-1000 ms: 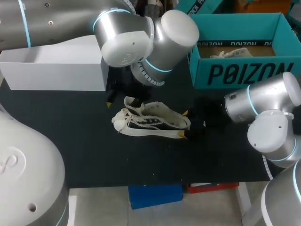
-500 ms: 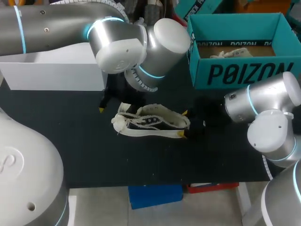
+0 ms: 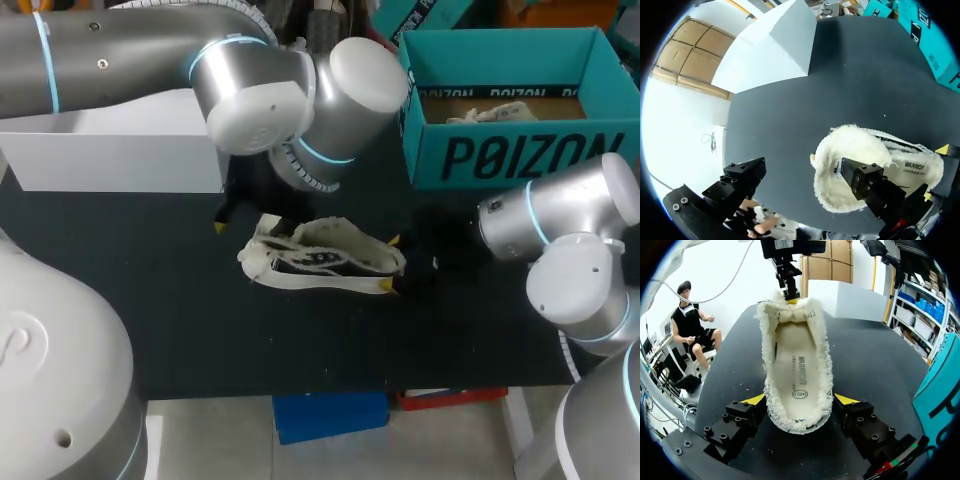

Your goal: Take the shoe out of the shoebox, open the shoe tongue, remove and reinsert the insole, then place the shoe into the shoebox

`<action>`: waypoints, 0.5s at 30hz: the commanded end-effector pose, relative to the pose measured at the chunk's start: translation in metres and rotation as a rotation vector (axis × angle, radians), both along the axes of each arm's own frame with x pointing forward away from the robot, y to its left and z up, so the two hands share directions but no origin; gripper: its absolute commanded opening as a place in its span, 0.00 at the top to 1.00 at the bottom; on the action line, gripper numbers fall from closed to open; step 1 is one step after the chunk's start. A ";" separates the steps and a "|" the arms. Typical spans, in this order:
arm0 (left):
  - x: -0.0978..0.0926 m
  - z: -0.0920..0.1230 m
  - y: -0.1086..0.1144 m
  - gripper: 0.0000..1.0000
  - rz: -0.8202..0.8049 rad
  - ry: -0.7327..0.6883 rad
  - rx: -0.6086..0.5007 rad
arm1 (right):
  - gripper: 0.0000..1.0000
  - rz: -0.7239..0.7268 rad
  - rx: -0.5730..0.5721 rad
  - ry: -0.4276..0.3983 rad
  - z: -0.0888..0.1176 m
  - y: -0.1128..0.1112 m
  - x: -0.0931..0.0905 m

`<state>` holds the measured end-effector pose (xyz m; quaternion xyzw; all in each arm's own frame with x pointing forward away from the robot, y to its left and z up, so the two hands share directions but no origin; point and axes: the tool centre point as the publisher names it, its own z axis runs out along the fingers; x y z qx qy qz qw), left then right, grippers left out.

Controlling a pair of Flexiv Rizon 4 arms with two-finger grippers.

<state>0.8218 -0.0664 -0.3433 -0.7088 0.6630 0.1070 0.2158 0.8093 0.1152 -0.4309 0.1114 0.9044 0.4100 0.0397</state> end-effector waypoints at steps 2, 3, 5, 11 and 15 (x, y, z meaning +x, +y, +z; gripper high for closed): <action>-0.011 0.048 0.002 0.00 -0.268 0.080 -0.158 | 1.00 -0.001 -0.002 0.000 -0.001 -0.001 0.000; -0.013 0.053 -0.001 0.00 -0.361 0.112 -0.181 | 1.00 -0.001 -0.002 0.000 -0.001 -0.001 0.000; -0.016 0.064 -0.012 0.09 -0.540 0.210 -0.263 | 1.00 -0.001 -0.002 0.000 -0.001 -0.001 0.000; -0.020 0.086 -0.049 1.00 -1.017 0.460 -0.507 | 1.00 -0.001 -0.002 0.000 -0.001 -0.001 0.000; -0.020 0.084 -0.073 1.00 -1.064 0.482 -0.458 | 1.00 -0.001 -0.002 0.000 -0.001 -0.001 0.000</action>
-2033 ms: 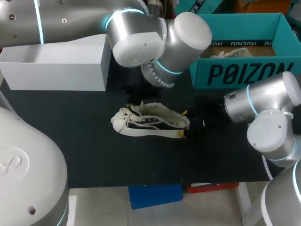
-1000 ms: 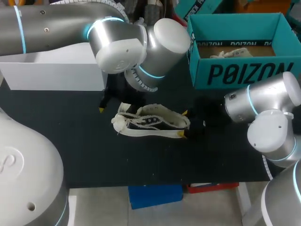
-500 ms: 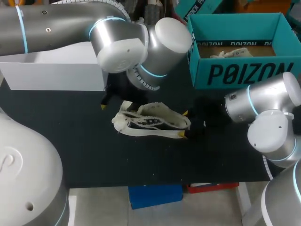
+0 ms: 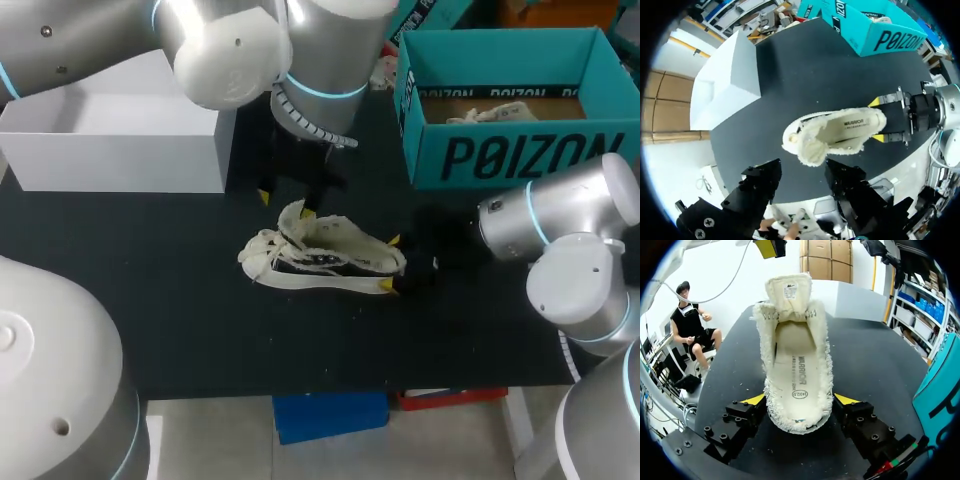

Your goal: Take the shoe out of the shoebox, open the shoe tongue, remove and reinsert the insole, then place the shoe into the shoebox

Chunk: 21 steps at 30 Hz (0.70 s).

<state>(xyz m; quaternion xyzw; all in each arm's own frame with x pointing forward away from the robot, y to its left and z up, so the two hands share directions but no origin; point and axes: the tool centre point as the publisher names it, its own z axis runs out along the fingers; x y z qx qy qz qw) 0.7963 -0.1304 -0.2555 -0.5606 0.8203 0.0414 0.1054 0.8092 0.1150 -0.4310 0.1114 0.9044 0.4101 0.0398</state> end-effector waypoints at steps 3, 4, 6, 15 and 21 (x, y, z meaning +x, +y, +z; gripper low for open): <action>0.005 -0.004 -0.009 1.00 -0.651 0.305 -0.228 | 1.00 -0.001 -0.002 0.000 -0.001 -0.001 0.000; 0.005 -0.004 -0.009 1.00 -0.651 0.305 -0.228 | 1.00 -0.001 -0.002 0.000 -0.001 -0.001 0.000; 0.005 -0.004 -0.009 1.00 -0.651 0.305 -0.228 | 1.00 -0.001 -0.002 0.000 -0.001 -0.001 0.000; 0.005 -0.004 -0.009 1.00 -0.651 0.305 -0.228 | 1.00 -0.001 -0.002 0.000 -0.001 -0.001 0.000; 0.005 -0.003 -0.012 1.00 -0.707 0.270 -0.239 | 1.00 -0.001 -0.002 0.000 -0.001 -0.001 0.000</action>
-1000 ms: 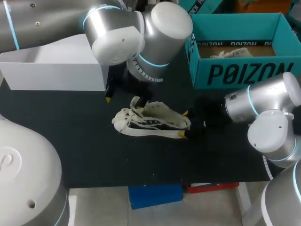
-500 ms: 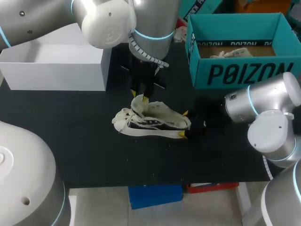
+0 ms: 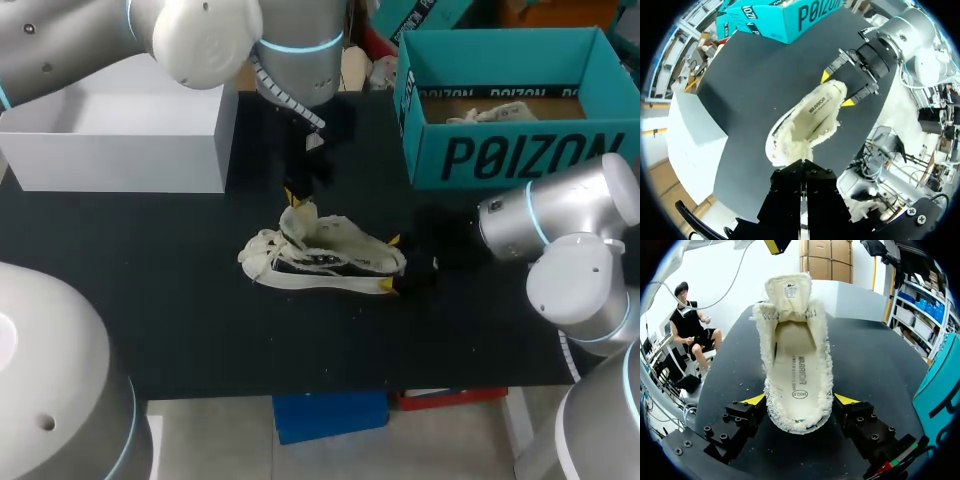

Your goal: Take the shoe out of the shoebox, open the shoe tongue, remove and reinsert the insole, then place the shoe into the shoebox

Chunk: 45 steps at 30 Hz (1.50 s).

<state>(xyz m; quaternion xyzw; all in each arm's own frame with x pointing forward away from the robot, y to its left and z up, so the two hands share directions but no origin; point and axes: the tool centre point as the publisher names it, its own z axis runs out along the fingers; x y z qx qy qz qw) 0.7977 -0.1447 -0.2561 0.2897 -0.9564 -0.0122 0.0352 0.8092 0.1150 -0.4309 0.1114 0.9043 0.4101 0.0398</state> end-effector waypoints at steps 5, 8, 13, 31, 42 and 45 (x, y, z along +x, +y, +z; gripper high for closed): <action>0.001 -0.004 -0.012 1.00 -0.251 0.068 -0.262 | 1.00 -0.001 -0.002 0.000 -0.001 -0.001 0.000; 0.003 -0.008 -0.020 1.00 -0.316 0.088 -0.286 | 1.00 -0.001 -0.002 0.000 -0.001 -0.001 0.000; 0.004 -0.015 -0.029 1.00 -0.401 0.073 -0.229 | 1.00 -0.001 -0.002 0.000 -0.001 -0.001 0.000; 0.012 -0.029 -0.036 1.00 -0.503 0.086 -0.225 | 1.00 -0.001 -0.002 0.000 -0.001 -0.001 0.000; 0.004 -0.028 -0.042 1.00 -0.715 -0.031 -0.281 | 1.00 -0.001 -0.002 0.000 -0.001 -0.001 0.000; 0.002 -0.032 -0.046 1.00 -0.753 -0.039 -0.283 | 1.00 -0.001 -0.002 0.000 -0.001 -0.001 0.000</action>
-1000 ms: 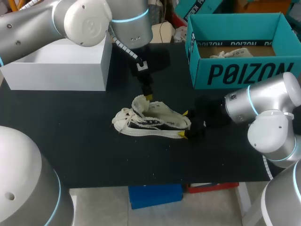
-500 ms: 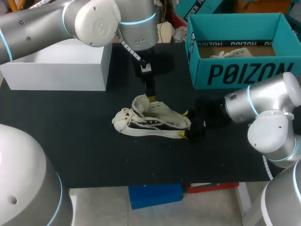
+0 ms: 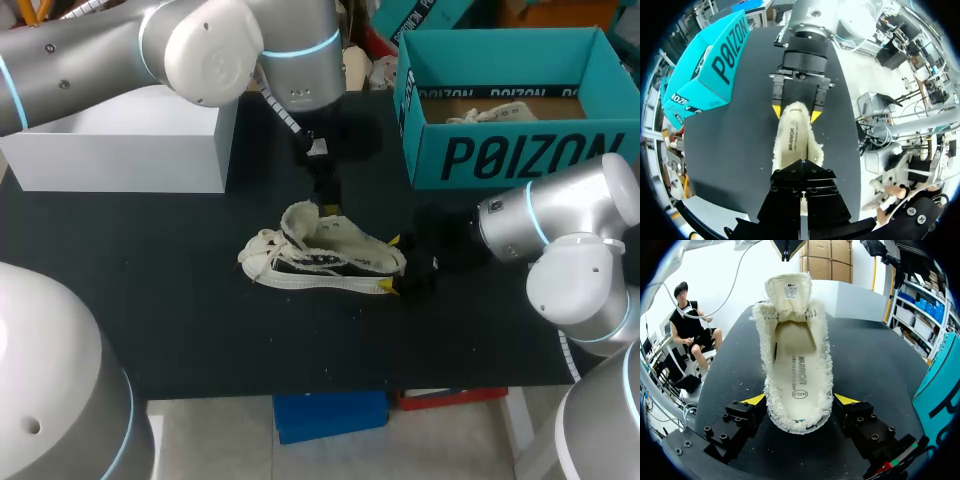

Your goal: Take the shoe out of the shoebox, open the shoe tongue, remove and reinsert the insole, then place the shoe into the shoebox

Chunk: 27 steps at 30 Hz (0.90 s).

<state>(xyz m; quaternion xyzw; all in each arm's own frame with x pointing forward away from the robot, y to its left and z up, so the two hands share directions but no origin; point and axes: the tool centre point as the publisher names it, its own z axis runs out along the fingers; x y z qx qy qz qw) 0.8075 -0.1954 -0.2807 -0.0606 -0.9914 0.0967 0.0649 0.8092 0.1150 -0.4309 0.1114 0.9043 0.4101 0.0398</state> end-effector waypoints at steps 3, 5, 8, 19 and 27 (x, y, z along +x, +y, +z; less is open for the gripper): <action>-0.007 -0.016 0.004 1.00 -0.061 -0.028 -0.031 | 1.00 -0.001 -0.002 0.000 -0.001 -0.001 0.000; -0.006 -0.023 0.003 1.00 -0.078 -0.020 -0.026 | 1.00 -0.001 -0.002 0.000 -0.001 -0.001 0.000; -0.003 -0.036 0.002 1.00 -0.095 -0.027 -0.011 | 1.00 -0.001 -0.002 0.000 -0.001 -0.001 0.000; 0.016 -0.065 0.005 1.00 -0.082 0.028 0.014 | 1.00 -0.001 -0.002 0.000 -0.001 -0.001 0.000; 0.019 -0.084 0.000 1.00 -0.111 0.091 0.034 | 1.00 -0.001 -0.002 0.000 -0.001 -0.001 0.000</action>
